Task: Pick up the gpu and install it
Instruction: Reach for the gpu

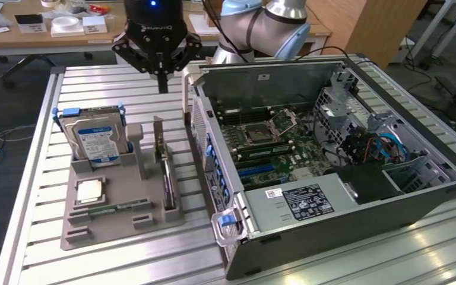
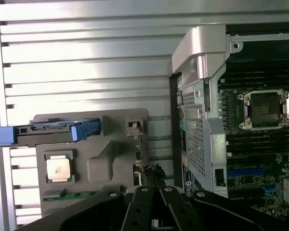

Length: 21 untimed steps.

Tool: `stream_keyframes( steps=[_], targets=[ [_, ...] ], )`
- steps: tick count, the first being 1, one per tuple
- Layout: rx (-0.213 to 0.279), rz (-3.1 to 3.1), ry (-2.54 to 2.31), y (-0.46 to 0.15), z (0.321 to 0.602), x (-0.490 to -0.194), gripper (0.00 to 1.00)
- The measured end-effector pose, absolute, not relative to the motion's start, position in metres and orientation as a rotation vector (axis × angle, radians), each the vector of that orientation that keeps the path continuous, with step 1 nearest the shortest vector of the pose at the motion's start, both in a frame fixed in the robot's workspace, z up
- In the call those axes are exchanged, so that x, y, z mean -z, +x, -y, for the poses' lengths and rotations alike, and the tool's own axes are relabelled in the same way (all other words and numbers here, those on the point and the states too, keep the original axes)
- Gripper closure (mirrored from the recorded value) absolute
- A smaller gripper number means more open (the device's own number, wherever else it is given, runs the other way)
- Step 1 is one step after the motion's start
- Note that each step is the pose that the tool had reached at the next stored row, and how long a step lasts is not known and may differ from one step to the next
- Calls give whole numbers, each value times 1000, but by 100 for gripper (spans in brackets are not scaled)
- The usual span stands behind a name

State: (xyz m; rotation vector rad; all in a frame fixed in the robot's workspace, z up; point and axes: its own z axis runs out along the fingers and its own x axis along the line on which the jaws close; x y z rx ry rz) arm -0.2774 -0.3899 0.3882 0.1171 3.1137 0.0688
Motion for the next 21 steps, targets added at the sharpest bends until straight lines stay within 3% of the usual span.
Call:
stream_keyframes(
  steps=[9,21],
  targets=[
    [-69,-3114,117,-280,392,-388,89],
    [-69,-3114,117,-282,424,-388,89]
  ],
)
